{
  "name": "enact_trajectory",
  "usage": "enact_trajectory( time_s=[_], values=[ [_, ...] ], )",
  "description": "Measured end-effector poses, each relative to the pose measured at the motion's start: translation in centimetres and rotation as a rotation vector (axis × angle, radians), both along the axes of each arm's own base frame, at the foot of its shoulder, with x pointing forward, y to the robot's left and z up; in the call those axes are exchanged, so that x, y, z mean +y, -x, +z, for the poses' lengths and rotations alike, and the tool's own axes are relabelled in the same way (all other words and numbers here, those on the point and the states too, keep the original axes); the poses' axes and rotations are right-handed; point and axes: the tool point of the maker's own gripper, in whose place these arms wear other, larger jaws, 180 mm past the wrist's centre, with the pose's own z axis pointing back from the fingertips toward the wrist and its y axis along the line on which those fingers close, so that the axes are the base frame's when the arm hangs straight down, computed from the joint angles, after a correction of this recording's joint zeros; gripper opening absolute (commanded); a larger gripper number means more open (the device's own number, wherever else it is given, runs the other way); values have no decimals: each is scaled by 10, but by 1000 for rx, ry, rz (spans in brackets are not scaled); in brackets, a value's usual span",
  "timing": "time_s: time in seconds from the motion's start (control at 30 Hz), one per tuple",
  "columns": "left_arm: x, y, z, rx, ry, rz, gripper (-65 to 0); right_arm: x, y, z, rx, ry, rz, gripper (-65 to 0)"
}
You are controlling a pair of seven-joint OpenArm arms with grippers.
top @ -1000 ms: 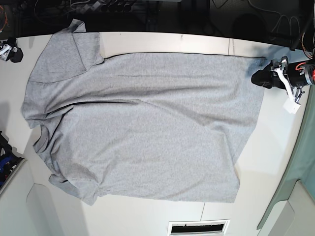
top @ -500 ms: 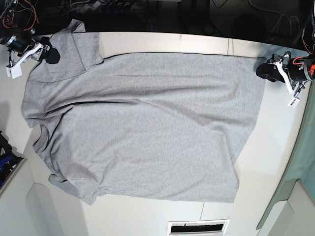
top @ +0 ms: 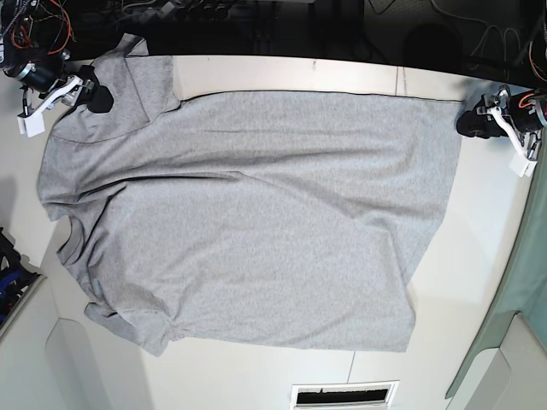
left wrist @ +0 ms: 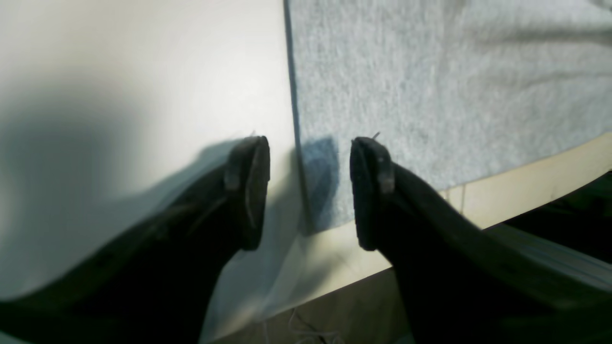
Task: Layout the t-shirt on the table in an organized manner, then fold the t-shirt properly
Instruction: 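Grasp the shirt side edge with both grippers and fold it over the body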
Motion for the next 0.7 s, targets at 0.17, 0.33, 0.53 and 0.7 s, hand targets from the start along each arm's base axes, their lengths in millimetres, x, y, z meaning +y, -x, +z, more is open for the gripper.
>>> enact_trajectory(
  time_s=[0.17,0.33,0.53,0.7],
  values=[
    [-13,12,1,40,64,2,-334,1,1,0,6,-3,3,-325],
    [-18,20,1,49,59,-26,-440,2,3,0,17,-12,9,-350],
    [-18,19,0,29,54,-17,-650,7,9,-3,41,-23,25,-650],
    [-23,10,8,-7,93,14,-650,1,8,1,39,1,31,-650]
  ],
)
